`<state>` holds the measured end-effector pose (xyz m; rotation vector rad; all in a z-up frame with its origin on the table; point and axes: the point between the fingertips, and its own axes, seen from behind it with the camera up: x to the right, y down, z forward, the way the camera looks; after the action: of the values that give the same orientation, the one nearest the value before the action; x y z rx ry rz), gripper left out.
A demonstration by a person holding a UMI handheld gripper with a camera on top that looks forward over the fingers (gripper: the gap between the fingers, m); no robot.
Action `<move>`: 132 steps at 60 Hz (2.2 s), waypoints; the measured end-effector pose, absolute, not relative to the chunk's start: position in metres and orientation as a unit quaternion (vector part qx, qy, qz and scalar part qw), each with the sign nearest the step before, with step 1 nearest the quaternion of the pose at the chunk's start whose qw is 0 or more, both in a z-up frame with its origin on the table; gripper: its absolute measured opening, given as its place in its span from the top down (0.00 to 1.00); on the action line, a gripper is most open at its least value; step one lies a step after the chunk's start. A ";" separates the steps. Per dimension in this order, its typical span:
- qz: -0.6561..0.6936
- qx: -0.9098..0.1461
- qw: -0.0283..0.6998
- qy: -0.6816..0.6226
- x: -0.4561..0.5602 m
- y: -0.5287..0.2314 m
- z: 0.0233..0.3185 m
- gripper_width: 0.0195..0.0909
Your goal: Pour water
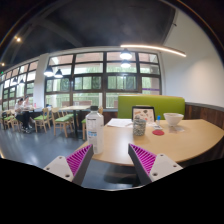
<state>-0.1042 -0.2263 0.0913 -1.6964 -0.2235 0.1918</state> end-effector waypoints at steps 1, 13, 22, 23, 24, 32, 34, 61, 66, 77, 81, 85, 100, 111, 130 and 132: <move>0.088 -0.746 0.652 -0.099 -0.111 -0.221 0.092 0.14; 0.080 -0.746 0.650 -0.119 -0.168 -0.166 0.087 0.15; 0.049 -0.748 0.651 -0.118 -0.194 -0.113 0.079 0.15; 0.046 -0.747 0.653 -0.117 -0.196 -0.107 0.080 0.16; 0.044 -0.746 0.655 -0.114 -0.197 -0.102 0.081 0.15; 0.031 -0.731 0.676 -0.086 -0.205 -0.064 0.094 0.20; 0.029 -0.729 0.679 -0.081 -0.207 -0.057 0.092 0.39; 0.071 -0.711 0.696 -0.074 -0.216 -0.037 0.092 0.69; 0.087 -0.723 0.682 -0.069 -0.215 -0.028 0.094 0.69; 0.222 -0.711 0.665 0.055 -0.195 0.044 0.140 0.69; 0.306 -0.690 0.642 0.135 -0.184 0.074 0.156 0.69; 0.400 -0.659 0.589 0.241 -0.173 0.089 0.169 0.69; 0.607 -0.495 0.378 0.493 -0.141 0.137 0.161 0.68; 0.645 -0.398 0.327 0.564 -0.109 0.149 0.150 0.68; 0.647 -0.388 0.297 0.586 -0.119 0.151 0.148 0.68; 0.645 -0.407 0.313 0.567 -0.126 0.120 0.151 0.68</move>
<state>-0.1263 0.1202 0.1513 -1.0720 1.4947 1.6997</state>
